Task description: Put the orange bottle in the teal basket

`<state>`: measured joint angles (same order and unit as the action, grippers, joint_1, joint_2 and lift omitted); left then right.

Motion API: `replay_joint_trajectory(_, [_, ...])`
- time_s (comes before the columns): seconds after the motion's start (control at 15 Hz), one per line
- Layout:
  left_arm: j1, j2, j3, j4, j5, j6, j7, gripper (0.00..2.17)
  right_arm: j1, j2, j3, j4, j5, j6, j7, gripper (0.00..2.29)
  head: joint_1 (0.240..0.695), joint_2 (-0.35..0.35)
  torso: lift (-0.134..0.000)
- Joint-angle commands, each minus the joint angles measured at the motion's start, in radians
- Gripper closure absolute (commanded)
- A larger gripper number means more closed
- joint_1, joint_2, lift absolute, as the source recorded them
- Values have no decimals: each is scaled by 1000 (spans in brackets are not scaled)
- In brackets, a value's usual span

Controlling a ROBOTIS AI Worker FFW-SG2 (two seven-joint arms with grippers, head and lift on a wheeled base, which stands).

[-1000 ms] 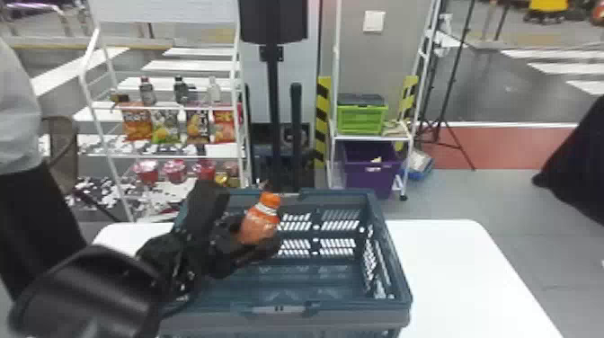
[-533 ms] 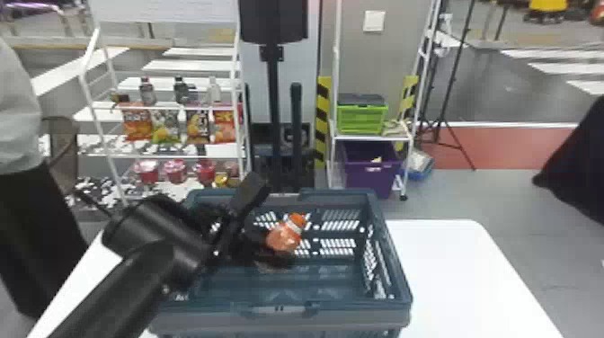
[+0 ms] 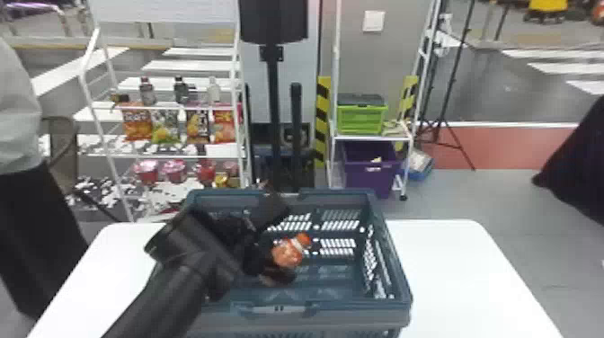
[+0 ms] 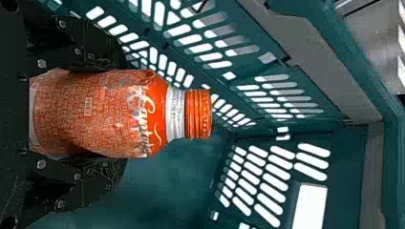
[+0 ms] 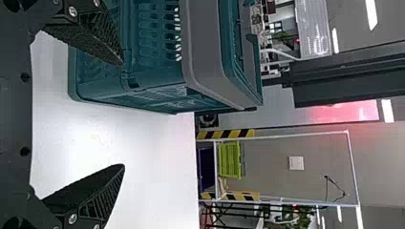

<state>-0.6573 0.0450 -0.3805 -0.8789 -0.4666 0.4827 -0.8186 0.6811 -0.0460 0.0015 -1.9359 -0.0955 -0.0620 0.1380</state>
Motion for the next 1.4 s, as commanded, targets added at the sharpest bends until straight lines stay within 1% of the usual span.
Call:
replay_joint_trajectory(0.0, [-1, -4, 0, 17, -35, -2, -19, 583, -2, 0, 2, 2, 0, 0, 0, 124, 499, 0, 0])
replay_joint_trajectory(0.07, [-1, -8, -2, 26, -47, -2, -24, 522, -3, 0, 2, 5, 0, 0, 0, 124, 499, 0, 0])
replay_joint_trajectory(0.13, [-1, -8, -2, 29, -50, -2, -24, 522, -3, 0, 3, 6, 0, 0, 0, 124, 499, 0, 0])
replay_joint_trajectory(0.27, [2, -7, 0, 26, -50, -2, -20, 468, -6, 0, 6, 8, 0, 0, 0, 124, 499, 0, 0])
replay_joint_trajectory(0.33, [5, -7, 2, 21, -49, -2, -16, 360, -6, 0, 8, 8, 0, 0, 0, 124, 499, 0, 0])
replay_joint_trajectory(0.53, [13, -8, 20, 5, -44, 1, -10, 235, -2, 0, 8, 5, 0, 0, 0, 124, 499, 0, 0])
replay_joint_trajectory(0.6, [21, -8, 28, -8, -44, 1, -8, 228, 0, 0, 6, 3, 0, 0, 0, 124, 499, 0, 0])
replay_joint_trajectory(0.73, [48, -7, 61, -74, -41, 4, -13, 228, 2, 0, 8, 0, 0, 0, 0, 124, 499, 0, 0])
replay_joint_trajectory(0.87, [90, -2, 120, -195, -43, 38, -30, 228, 3, 0, 8, -2, 0, 0, 0, 124, 499, 0, 0])
replay_joint_trajectory(1.07, [153, 7, 163, -393, -35, 164, -88, 228, 9, -2, 6, -11, 0, 0, 0, 124, 499, 0, 0])
replay_joint_trajectory(1.13, [174, 12, 181, -459, -30, 198, -91, 228, 9, -2, 6, -14, -1, 0, 0, 124, 499, 0, 0])
replay_joint_trajectory(1.33, [212, 10, 253, -617, -6, 293, -114, 228, 14, -2, 6, -21, 0, 6, 0, 124, 499, 0, 0])
